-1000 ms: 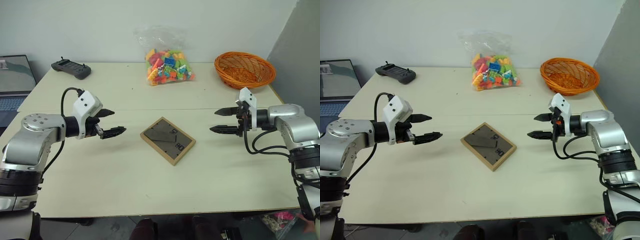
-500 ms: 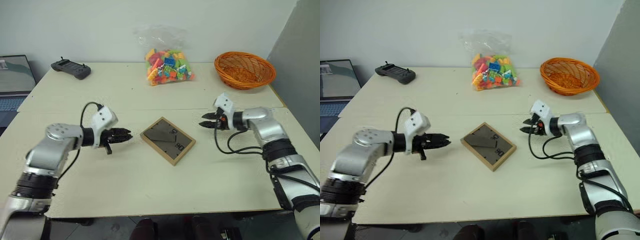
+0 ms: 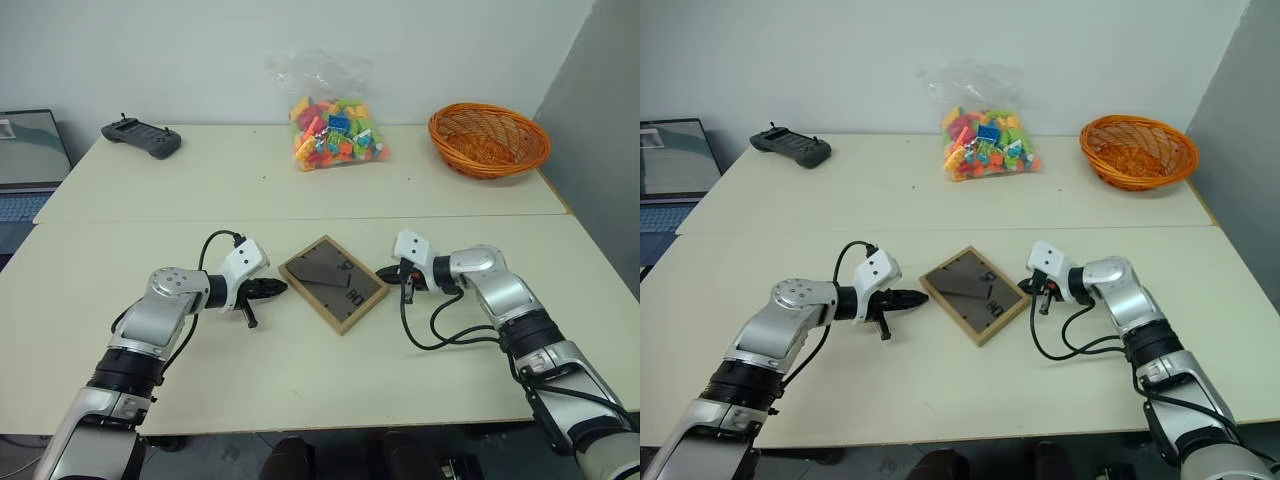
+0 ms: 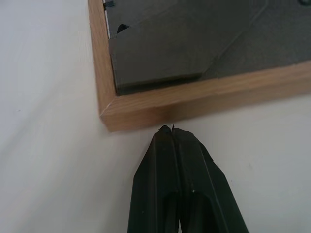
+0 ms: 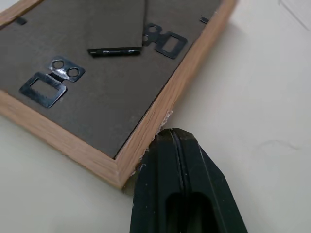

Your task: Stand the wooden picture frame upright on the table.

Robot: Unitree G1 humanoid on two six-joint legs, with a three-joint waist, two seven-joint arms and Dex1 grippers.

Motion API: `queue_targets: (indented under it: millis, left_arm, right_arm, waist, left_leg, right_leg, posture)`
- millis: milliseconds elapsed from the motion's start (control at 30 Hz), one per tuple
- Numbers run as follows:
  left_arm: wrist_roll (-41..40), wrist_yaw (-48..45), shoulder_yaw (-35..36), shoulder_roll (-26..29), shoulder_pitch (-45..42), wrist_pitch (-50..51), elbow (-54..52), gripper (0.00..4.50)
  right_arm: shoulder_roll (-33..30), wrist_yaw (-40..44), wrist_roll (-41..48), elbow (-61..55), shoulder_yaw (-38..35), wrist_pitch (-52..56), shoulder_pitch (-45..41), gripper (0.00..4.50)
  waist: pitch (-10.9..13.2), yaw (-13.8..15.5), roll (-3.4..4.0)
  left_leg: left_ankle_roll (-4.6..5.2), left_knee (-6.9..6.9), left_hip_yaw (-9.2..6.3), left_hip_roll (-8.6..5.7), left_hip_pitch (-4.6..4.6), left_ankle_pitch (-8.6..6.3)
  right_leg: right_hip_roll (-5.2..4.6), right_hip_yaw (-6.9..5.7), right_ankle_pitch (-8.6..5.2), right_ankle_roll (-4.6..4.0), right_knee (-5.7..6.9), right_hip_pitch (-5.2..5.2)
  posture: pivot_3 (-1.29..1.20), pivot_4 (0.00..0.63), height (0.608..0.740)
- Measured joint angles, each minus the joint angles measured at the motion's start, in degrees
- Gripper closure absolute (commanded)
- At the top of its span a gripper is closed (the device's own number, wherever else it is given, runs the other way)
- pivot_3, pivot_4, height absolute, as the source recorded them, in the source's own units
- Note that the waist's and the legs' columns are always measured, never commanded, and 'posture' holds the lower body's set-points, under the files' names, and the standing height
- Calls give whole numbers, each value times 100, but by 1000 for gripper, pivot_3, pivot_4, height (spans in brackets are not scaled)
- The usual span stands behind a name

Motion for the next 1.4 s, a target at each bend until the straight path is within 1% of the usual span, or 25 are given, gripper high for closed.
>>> queue_targets:
  millis: [200,333,433,500,533,600,700,767,867,933,967,1033,1133,1233,1267,1400]
  left_arm:
    - [318,84,-91,-204,-380,-185,449,4500]
    - [462,194,-91,-258,-445,-331,578,4500]
    - [545,163,-129,-188,-415,-333,490,4500]
    - [531,35,-124,24,-298,-256,303,4500]
    - [410,-103,-50,186,-221,0,179,4311]
    - [231,-285,93,334,-171,371,121,3994]
    - [-482,-948,295,746,6,1547,-297,3454]
    - [-1139,-1377,490,942,5,2617,-511,3036]
    - [-1691,-1507,712,943,-13,3596,-369,2350]
    - [-2019,-1408,980,766,-90,4392,211,1993]
    - [-2112,-1359,1051,723,-98,4618,397,1786]
    - [-2230,-1310,1128,662,-102,4889,579,1394]
    - [-2308,-1243,1177,548,-123,4923,718,673]
    - [-2382,-1231,1283,318,-326,4897,1137,70]
    - [-2394,-1232,1292,250,-399,4874,1255,10]
    - [-2398,-1209,1285,59,-536,4736,1546,10]
  right_arm:
    - [126,13,6,-723,69,442,273,4488]
    - [145,50,29,-1086,174,663,497,4488]
    - [145,-48,-21,-1015,231,567,497,4488]
    - [133,-194,-91,-821,225,437,425,4488]
    - [108,-327,-147,-612,209,358,348,4499]
    - [95,-466,-209,-432,141,277,293,4500]
    - [179,-700,-236,-113,65,149,105,4500]
    - [273,-797,-239,17,10,62,27,4500]
    - [323,-823,-237,24,11,18,20,4500]
    - [327,-801,-234,-15,11,16,53,4500]
    - [324,-783,-232,-46,11,18,88,4500]
    - [324,-754,-227,-158,11,54,201,4500]
    - [318,-744,-225,-304,11,136,271,4500]
    - [334,-734,-223,-488,16,231,361,4500]
    - [340,-727,-223,-548,27,279,390,4500]
    - [376,-708,-222,-778,110,430,458,4500]
  waist:
    - [-1,11,0]
    - [-2,14,-1]
    - [-3,7,-1]
    - [-2,-8,-1]
    - [-3,-35,0]
    - [-3,-86,0]
    - [-2,-134,-1]
    - [-2,-139,-1]
    - [-2,-133,-1]
    - [-2,-122,-1]
    - [-3,-122,-2]
    - [-3,-125,-3]
    - [-5,-130,-1]
    - [-12,-104,6]
    - [-14,-93,8]
    - [-19,-77,14]
  left_leg:
    - [0,2,-4,-4,1,0]
    - [0,2,-4,-4,3,0]
    - [0,2,-4,-3,3,0]
    - [-2,1,-4,-3,4,1]
    - [-3,0,-4,-3,7,2]
    - [-2,-3,-6,-1,6,1]
    - [-2,-5,-9,2,2,1]
    - [-2,-5,-10,2,2,1]
    - [0,-3,-10,0,3,0]
    - [1,1,-14,-3,2,-1]
    - [0,1,-15,-3,2,0]
    - [-4,1,-15,-3,3,2]
    - [-12,0,-15,-3,8,7]
    - [-10,0,-17,-5,12,6]
    - [-9,0,-17,-8,15,5]
    - [-4,0,-18,-11,33,2]
  right_leg:
    - [-1,-4,0,0,-1,2]
    - [-1,-2,0,0,0,3]
    - [0,-2,0,0,1,3]
    - [0,0,0,0,1,2]
    - [1,2,0,0,1,2]
    - [2,-1,-1,0,1,2]
    - [8,-1,-1,-1,-1,0]
    - [9,-1,-1,-1,-3,0]
    - [8,-3,-2,0,-2,3]
    - [7,-7,-1,0,-2,4]
    - [7,-8,-1,0,-1,4]
    - [5,-5,-1,0,-1,4]
    - [4,0,-1,0,2,5]
    - [2,-5,-1,-1,4,11]
    - [0,-5,-1,0,6,15]
    - [-2,-5,-1,0,8,31]
  posture:
    - [0,150,740]
    - [0,150,740]
    - [0,150,740]
    - [0,150,740]
    - [0,150,740]
    - [0,150,740]
    - [0,150,740]
    - [0,150,740]
    - [0,150,740]
    - [0,150,740]
    - [0,150,740]
    - [0,150,740]
    - [0,150,740]
    - [0,150,740]
    - [0,150,740]
    - [0,150,740]
